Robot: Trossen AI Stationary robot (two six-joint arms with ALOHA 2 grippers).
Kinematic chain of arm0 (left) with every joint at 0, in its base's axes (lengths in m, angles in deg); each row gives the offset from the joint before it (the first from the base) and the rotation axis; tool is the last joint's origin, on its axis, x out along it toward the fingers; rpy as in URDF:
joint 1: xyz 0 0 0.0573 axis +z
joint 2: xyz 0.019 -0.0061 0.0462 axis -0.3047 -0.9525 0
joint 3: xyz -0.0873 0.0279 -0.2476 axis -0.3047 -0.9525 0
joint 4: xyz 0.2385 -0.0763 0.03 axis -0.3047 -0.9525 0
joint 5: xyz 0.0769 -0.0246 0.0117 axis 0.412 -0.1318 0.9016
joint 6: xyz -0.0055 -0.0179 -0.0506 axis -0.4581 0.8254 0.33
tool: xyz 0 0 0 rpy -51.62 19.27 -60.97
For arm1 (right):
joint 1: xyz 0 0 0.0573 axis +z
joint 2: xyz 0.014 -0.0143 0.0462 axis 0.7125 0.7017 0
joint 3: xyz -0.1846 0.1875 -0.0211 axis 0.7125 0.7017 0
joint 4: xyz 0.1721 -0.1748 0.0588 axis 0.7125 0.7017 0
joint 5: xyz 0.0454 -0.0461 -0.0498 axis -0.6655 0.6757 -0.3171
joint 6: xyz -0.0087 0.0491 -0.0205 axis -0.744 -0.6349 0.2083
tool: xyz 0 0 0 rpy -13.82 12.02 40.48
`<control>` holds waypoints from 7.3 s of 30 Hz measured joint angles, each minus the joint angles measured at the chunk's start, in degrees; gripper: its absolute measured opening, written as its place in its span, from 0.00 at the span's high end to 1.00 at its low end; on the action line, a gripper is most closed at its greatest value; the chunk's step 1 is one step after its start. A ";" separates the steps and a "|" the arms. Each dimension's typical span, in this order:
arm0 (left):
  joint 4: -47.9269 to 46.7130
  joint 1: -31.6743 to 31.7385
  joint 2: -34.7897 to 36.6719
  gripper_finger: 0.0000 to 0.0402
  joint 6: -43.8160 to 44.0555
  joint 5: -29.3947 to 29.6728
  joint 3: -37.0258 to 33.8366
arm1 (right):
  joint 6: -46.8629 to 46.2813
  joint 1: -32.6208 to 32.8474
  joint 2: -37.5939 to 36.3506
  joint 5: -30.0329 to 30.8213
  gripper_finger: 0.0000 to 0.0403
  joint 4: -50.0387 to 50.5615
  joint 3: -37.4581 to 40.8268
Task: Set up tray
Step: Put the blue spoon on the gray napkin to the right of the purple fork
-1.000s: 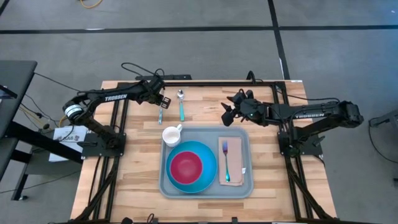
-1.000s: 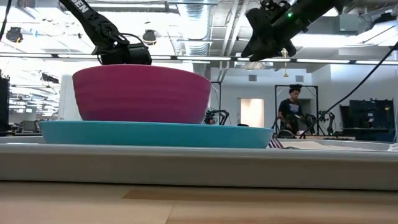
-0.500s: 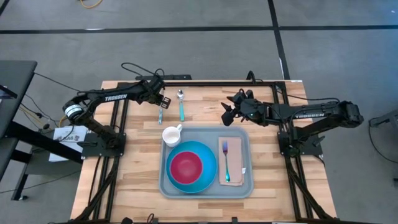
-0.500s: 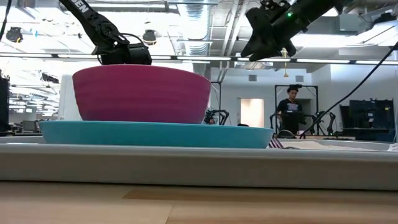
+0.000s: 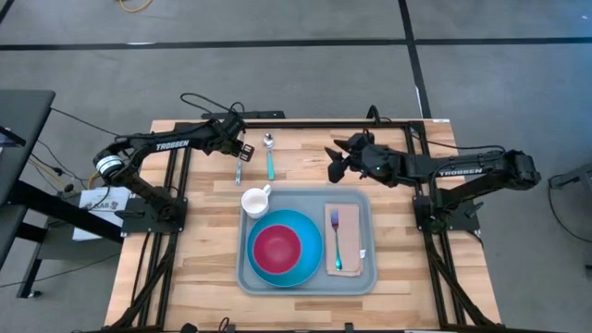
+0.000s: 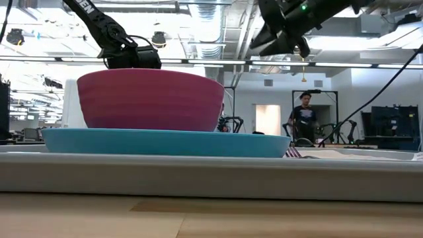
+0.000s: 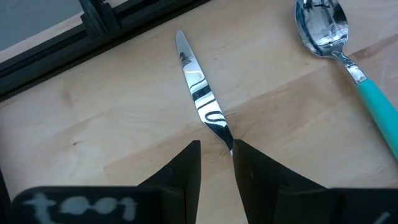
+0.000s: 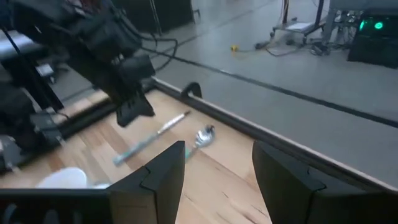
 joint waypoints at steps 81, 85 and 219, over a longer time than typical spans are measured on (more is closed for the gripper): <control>0.01 -0.02 -0.02 0.80 0.02 -0.01 0.00 | -3.62 -13.49 44.04 -23.92 0.59 -14.61 -27.87; -0.01 -0.02 -0.02 0.80 0.01 -0.01 0.00 | -5.87 -12.17 44.04 -23.93 0.59 -10.82 -27.87; -11.17 -13.14 0.07 0.80 4.44 13.74 5.70 | -95.95 29.35 51.04 -6.23 0.85 90.81 -46.99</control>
